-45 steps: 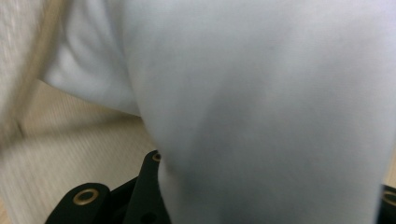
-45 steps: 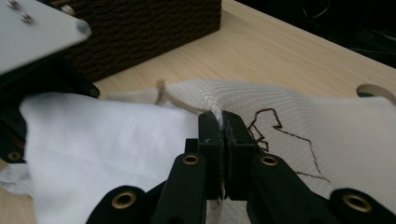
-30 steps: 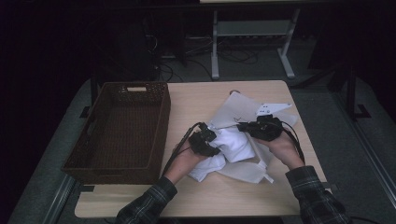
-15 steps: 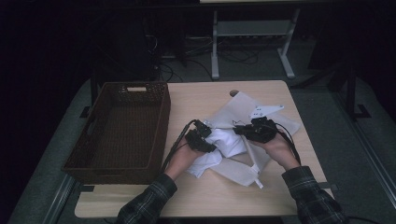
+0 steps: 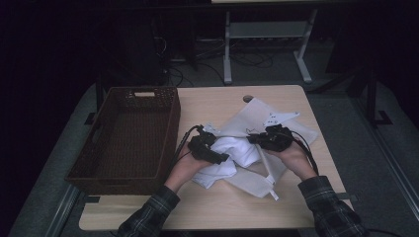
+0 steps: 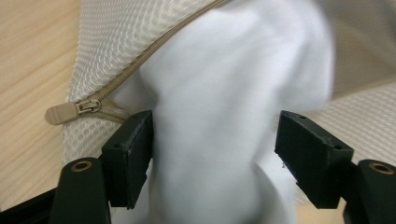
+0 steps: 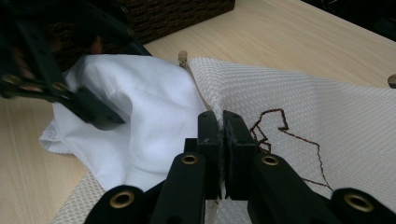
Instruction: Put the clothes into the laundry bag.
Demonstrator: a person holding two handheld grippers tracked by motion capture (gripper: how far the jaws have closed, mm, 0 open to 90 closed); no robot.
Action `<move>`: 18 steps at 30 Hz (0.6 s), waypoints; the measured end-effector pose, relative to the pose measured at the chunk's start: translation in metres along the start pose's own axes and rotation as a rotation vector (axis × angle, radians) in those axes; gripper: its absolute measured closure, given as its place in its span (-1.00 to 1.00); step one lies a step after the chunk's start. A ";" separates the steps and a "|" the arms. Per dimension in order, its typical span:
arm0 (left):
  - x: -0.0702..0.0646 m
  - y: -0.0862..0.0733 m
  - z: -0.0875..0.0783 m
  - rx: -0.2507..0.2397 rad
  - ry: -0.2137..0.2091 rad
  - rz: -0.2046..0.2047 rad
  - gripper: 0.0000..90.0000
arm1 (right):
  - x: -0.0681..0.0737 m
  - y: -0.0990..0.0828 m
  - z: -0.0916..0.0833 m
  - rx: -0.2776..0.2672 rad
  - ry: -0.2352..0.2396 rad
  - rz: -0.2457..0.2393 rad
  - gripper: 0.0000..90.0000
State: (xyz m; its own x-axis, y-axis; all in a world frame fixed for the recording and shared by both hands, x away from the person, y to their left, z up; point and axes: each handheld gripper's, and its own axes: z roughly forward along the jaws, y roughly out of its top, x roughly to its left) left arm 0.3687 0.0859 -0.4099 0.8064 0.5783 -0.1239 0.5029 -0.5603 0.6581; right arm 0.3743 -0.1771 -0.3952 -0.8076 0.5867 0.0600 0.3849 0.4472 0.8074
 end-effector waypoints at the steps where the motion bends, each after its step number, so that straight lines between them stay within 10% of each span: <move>1: -0.002 -0.001 -0.004 -0.004 -0.001 0.003 -0.39 | 0.000 0.000 0.000 0.001 0.000 0.000 0.91; 18: -0.032 -0.026 -0.046 -0.058 -0.061 0.077 -0.35 | 0.000 -0.002 0.002 0.008 0.010 0.003 0.89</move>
State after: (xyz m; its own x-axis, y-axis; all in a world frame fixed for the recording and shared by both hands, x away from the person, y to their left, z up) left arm 0.3159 0.1091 -0.3886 0.8603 0.4967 -0.1146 0.4210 -0.5656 0.7092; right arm 0.3747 -0.1767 -0.3979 -0.8108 0.5813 0.0683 0.3910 0.4510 0.8023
